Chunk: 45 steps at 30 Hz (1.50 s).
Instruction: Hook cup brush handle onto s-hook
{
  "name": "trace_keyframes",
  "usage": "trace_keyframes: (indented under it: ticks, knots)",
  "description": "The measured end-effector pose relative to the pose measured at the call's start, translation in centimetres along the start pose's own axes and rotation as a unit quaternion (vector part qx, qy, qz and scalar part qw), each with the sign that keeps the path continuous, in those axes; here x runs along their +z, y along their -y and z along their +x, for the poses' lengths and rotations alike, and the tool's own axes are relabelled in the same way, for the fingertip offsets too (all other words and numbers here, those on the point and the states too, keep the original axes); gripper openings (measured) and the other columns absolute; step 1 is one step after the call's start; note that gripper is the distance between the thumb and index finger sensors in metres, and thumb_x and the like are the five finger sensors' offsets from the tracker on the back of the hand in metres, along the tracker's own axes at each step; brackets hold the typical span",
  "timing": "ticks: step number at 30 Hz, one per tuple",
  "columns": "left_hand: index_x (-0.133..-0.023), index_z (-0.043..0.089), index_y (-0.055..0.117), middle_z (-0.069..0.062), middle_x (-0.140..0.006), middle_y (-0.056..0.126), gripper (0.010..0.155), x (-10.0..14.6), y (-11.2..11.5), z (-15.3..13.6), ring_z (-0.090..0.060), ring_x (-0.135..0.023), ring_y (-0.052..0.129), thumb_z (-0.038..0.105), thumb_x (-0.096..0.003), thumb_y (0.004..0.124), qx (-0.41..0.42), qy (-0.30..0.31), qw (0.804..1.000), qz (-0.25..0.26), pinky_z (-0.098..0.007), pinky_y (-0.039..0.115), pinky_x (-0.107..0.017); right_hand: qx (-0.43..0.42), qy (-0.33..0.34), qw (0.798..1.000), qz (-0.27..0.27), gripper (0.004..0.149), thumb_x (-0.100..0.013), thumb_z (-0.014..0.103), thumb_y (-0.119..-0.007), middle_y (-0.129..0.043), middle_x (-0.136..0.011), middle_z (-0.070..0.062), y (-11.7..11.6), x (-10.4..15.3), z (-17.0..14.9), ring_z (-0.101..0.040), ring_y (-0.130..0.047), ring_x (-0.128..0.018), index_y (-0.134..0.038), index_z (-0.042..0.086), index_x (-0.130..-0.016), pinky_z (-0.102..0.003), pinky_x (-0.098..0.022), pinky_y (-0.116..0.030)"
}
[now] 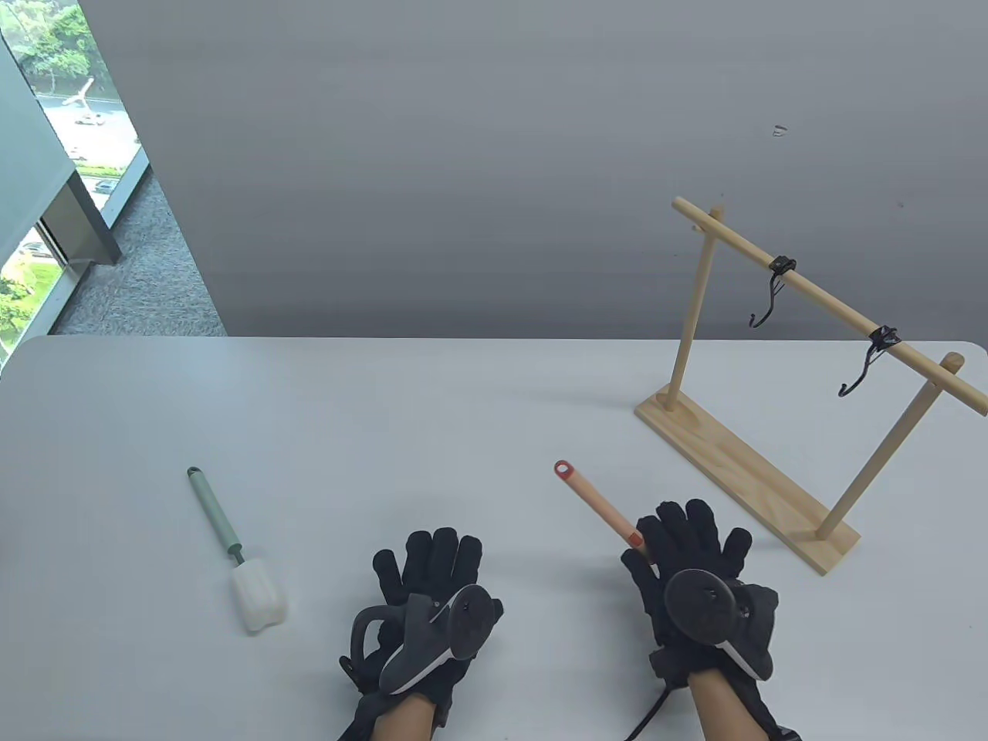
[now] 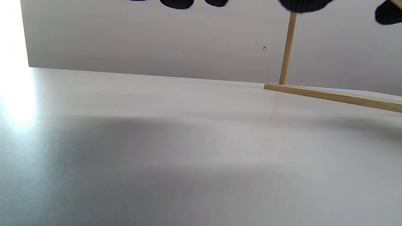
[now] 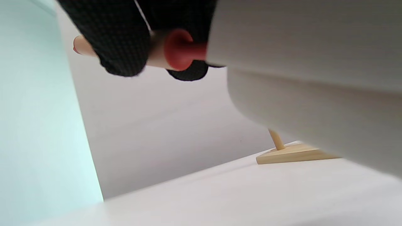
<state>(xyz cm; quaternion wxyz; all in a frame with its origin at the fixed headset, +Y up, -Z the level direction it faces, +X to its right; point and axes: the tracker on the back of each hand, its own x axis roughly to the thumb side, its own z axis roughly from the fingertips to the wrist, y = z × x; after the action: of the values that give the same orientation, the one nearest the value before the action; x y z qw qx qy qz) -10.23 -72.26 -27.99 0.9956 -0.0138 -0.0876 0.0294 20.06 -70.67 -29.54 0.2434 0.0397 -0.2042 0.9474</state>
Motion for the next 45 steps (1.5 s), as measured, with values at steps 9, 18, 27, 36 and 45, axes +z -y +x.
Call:
trace_keyframes:
  ticks: [9, 18, 27, 36, 45]
  knots:
    - [-0.107, 0.03, 0.042, -0.01, -0.117, 0.045, 0.075, -0.4, 1.2, 0.5, -0.043, -0.11, 0.048, 0.062, -0.0421, 0.06, -0.015, 0.014, 0.999, -0.038, -0.071, 0.032, -0.07, -0.24, -0.147, 0.945, -0.165, 0.054, -0.05, 0.035, -0.077, -0.065, -0.099, -0.026, 3.6, -0.2, -5.2, -0.054, -0.053, -0.094, -0.076, 0.0, -0.09, -0.075, -0.058, -0.028]
    - [-0.107, 0.03, 0.043, -0.01, -0.117, 0.045, 0.074, -0.6, 1.5, 0.8, -0.043, -0.11, 0.048, 0.062, -0.0421, 0.059, -0.024, 0.02, 0.998, -0.052, -0.071, 0.032, -0.07, -0.282, -0.237, 0.906, -0.207, 0.053, -0.051, 0.034, -0.08, -0.063, -0.099, -0.027, 6.0, 0.0, -8.5, -0.054, -0.051, -0.095, -0.073, -0.001, -0.09, -0.074, -0.059, -0.026]
    - [-0.107, 0.029, 0.043, -0.01, -0.117, 0.046, 0.074, -0.6, 1.6, 0.8, -0.043, -0.11, 0.048, 0.062, -0.0422, 0.059, -0.022, 0.018, 0.998, -0.056, -0.071, 0.032, -0.07, -0.272, -0.253, 0.907, -0.199, 0.053, -0.052, 0.033, -0.081, -0.062, -0.1, -0.027, 6.7, -0.7, -8.7, -0.055, -0.051, -0.095, -0.072, -0.001, -0.091, -0.074, -0.06, -0.026]
    - [-0.107, 0.029, 0.043, -0.01, -0.116, 0.046, 0.074, -0.5, 1.7, 0.7, -0.043, -0.11, 0.049, 0.062, -0.0422, 0.059, -0.023, 0.016, 0.998, -0.058, -0.071, 0.033, -0.07, -0.268, -0.264, 0.907, -0.188, 0.053, -0.051, 0.034, -0.082, -0.064, -0.099, -0.027, 7.1, -1.0, -8.6, -0.055, -0.053, -0.094, -0.073, -0.001, -0.09, -0.074, -0.06, -0.027]
    - [-0.107, 0.029, 0.043, -0.01, -0.116, 0.047, 0.074, -0.6, 1.7, 0.7, -0.043, -0.11, 0.049, 0.062, -0.0422, 0.059, -0.025, 0.015, 0.998, -0.064, -0.071, 0.033, -0.07, -0.282, -0.288, 0.899, -0.171, 0.053, -0.051, 0.035, -0.082, -0.065, -0.098, -0.026, 7.0, -1.1, -9.6, -0.055, -0.055, -0.094, -0.073, -0.001, -0.088, -0.075, -0.06, -0.028]
